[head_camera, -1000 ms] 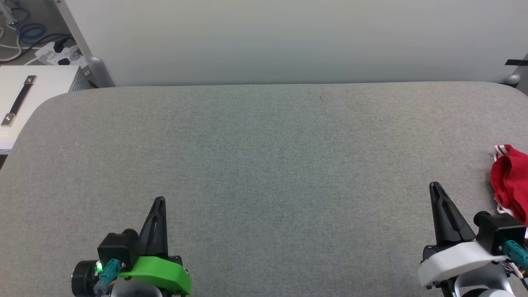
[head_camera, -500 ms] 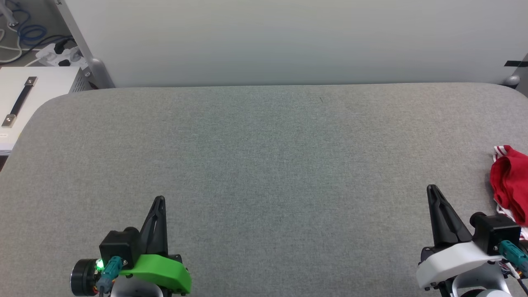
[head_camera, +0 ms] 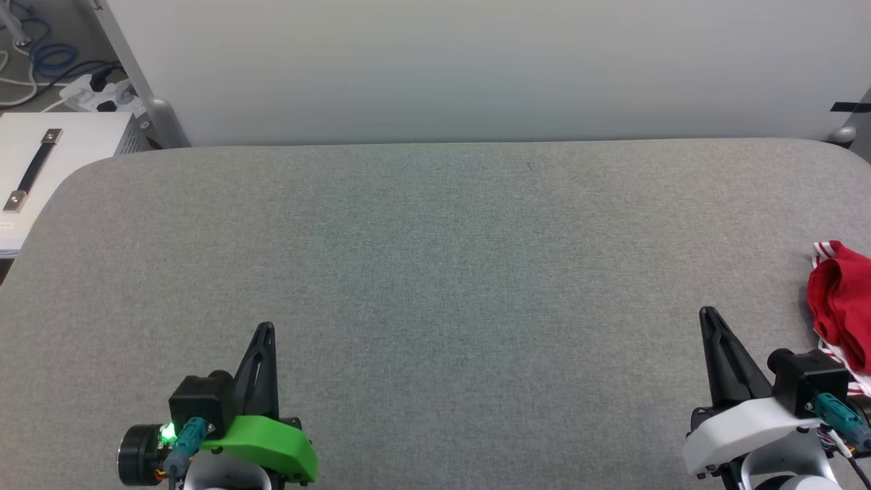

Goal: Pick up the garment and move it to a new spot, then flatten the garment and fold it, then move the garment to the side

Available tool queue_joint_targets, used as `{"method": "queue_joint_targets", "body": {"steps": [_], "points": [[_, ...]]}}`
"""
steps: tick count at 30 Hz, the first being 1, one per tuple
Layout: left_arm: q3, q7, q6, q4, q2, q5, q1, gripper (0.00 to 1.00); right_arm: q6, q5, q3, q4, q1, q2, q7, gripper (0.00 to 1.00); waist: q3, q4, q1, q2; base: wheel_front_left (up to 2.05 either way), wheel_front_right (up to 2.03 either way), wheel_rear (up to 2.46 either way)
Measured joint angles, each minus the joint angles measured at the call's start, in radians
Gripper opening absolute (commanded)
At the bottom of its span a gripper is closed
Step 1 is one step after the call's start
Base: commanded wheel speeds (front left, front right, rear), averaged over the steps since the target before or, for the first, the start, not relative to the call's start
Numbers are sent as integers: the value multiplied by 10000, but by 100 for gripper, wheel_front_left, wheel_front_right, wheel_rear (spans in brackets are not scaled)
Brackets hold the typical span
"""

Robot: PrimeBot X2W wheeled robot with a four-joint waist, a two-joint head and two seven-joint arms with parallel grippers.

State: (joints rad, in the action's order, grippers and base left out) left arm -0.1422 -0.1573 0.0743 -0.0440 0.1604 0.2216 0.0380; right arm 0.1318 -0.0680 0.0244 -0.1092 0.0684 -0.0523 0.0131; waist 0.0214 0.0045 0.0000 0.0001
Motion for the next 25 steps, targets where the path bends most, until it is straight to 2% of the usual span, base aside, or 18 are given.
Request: {"method": "queue_joint_targets", "body": {"steps": [25], "points": [[464, 462, -211, 167, -322, -660, -30, 0, 0, 217, -67, 334, -153, 0, -4, 0, -68, -14, 0, 0, 0, 0, 0]]}}
